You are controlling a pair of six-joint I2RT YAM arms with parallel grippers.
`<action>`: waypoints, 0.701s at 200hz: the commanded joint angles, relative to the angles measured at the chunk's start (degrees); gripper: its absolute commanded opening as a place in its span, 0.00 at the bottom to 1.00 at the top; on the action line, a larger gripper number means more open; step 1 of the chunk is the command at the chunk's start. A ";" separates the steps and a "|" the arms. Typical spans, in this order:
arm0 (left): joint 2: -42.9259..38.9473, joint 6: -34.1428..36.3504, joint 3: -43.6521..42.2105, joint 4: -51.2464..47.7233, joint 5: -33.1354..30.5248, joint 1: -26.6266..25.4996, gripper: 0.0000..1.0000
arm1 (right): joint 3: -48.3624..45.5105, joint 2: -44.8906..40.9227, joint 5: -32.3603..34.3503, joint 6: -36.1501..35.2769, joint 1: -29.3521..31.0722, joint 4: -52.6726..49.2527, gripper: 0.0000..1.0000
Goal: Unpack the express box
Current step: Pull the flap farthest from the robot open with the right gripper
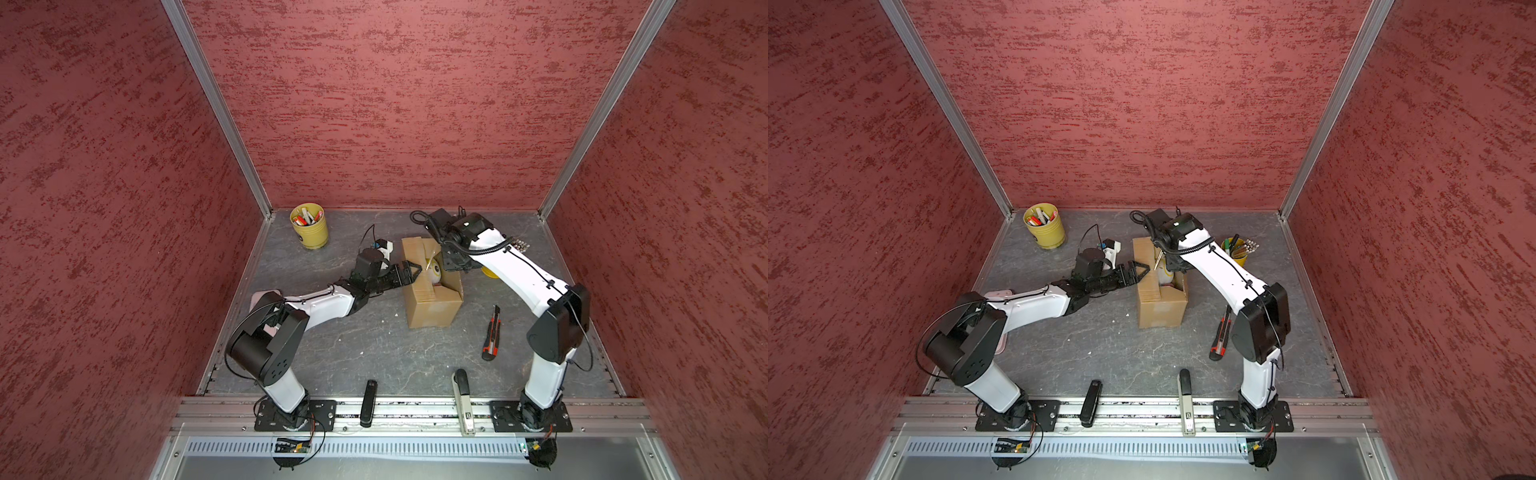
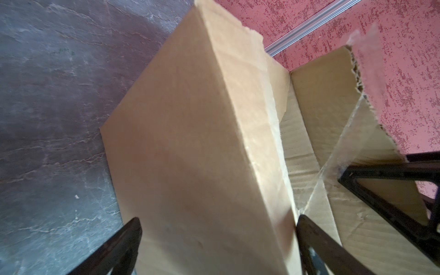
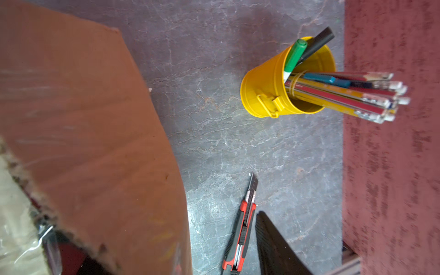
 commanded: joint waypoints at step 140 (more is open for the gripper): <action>-4.02 5.90 6.63 -21.07 -3.09 1.80 1.00 | -13.81 -14.27 -21.22 -4.40 -7.90 18.93 0.51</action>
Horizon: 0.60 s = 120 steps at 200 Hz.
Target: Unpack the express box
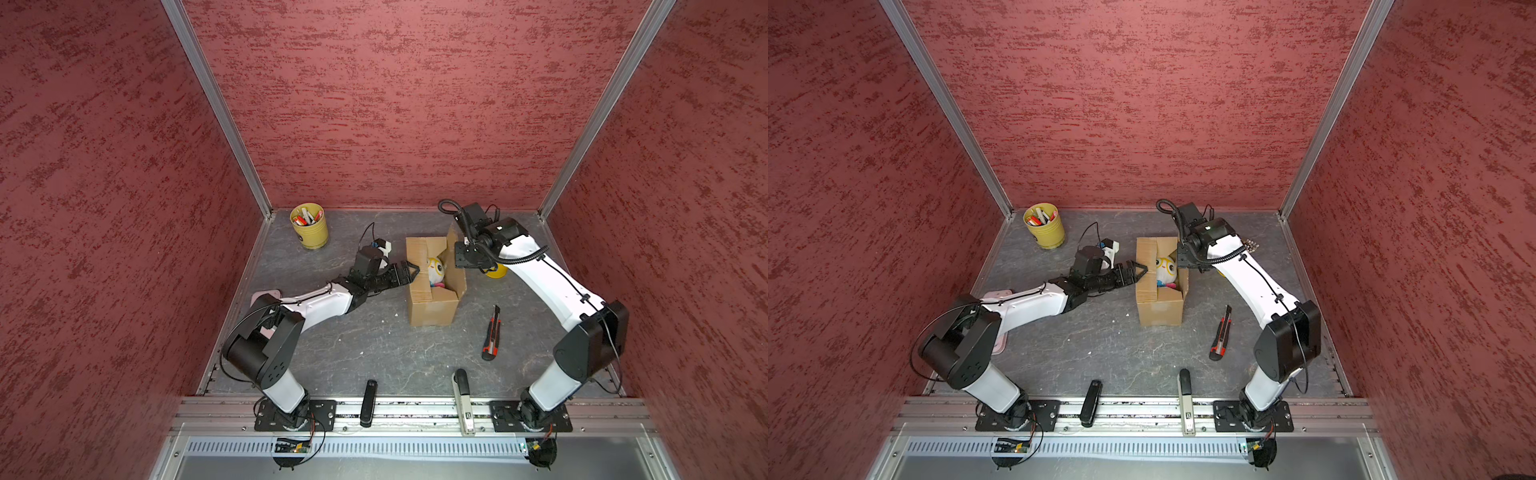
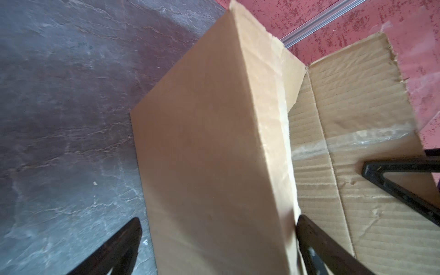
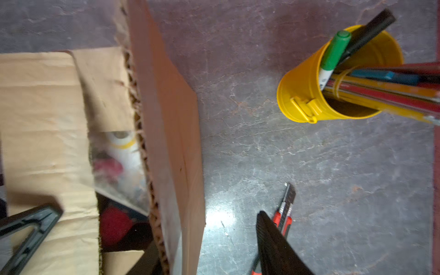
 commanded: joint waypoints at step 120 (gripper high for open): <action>-0.80 20.49 30.24 -50.19 -6.44 -9.41 0.99 | -13.63 -12.47 -12.67 4.54 -0.72 16.18 0.50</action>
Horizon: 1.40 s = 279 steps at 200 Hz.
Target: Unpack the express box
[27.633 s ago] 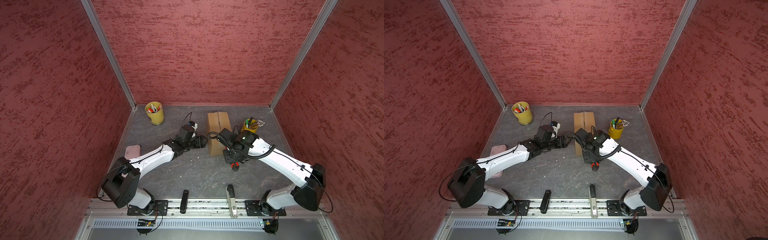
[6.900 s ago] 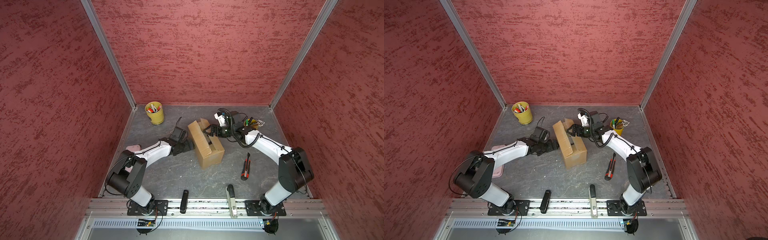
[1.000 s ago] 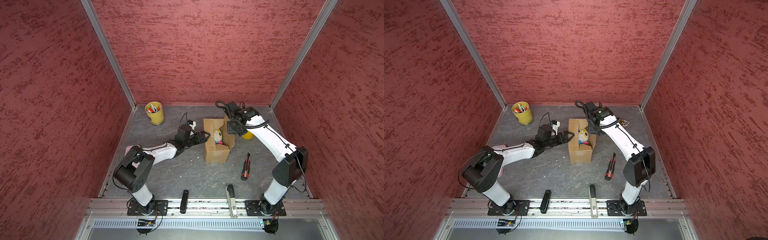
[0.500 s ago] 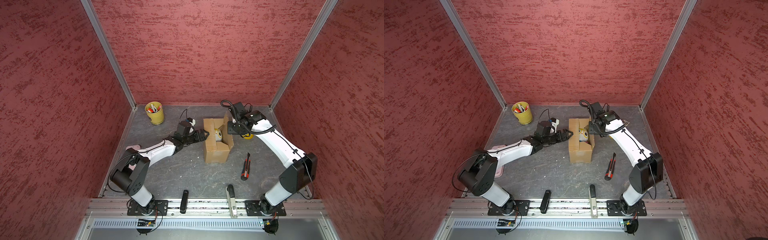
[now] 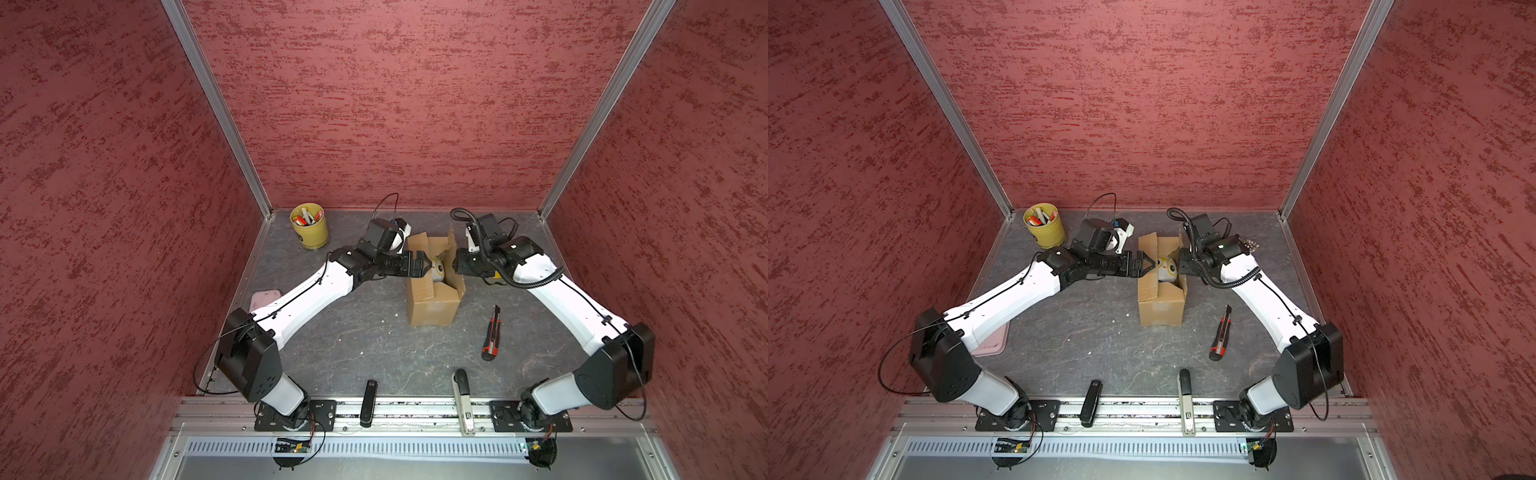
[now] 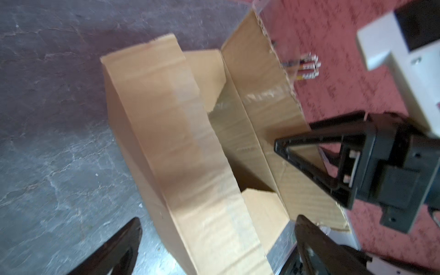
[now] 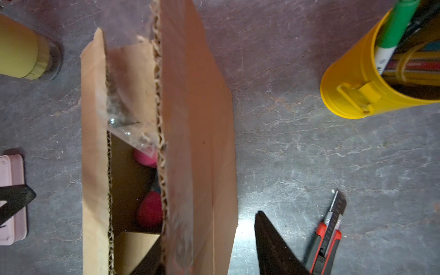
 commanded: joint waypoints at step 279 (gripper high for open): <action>-6.19 -0.18 -4.85 -7.43 -27.77 0.31 0.98 | -1.83 -0.40 -0.96 1.63 0.02 4.09 0.43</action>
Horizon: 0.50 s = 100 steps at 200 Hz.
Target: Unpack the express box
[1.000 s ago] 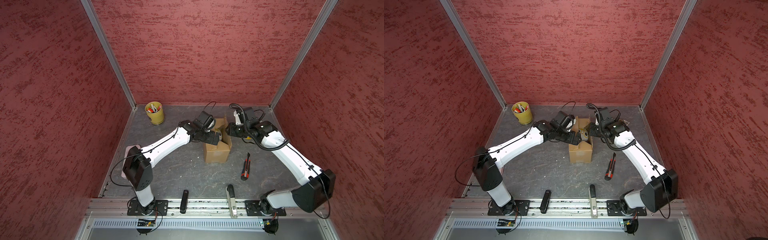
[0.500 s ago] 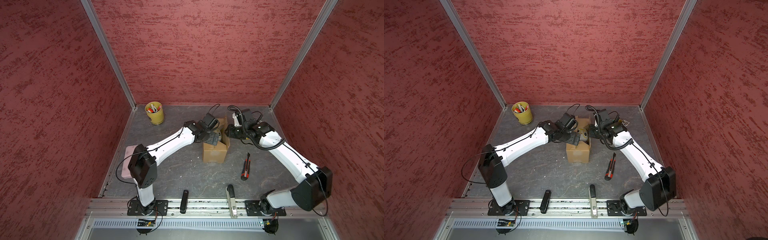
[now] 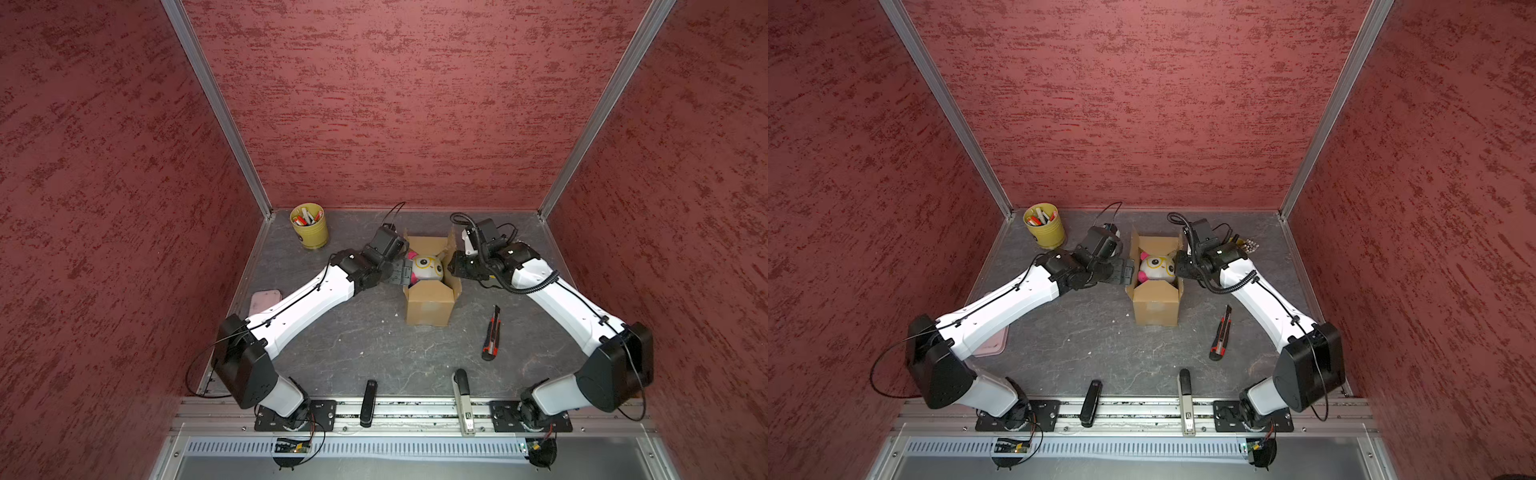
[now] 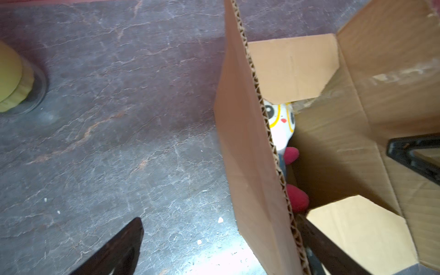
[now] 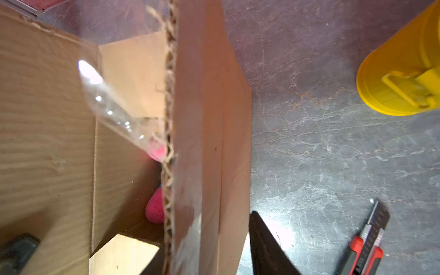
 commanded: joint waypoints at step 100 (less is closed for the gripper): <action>-0.30 -7.34 -14.47 16.00 10.17 7.40 0.98 | 4.56 0.87 -0.56 0.89 -0.08 -1.15 0.43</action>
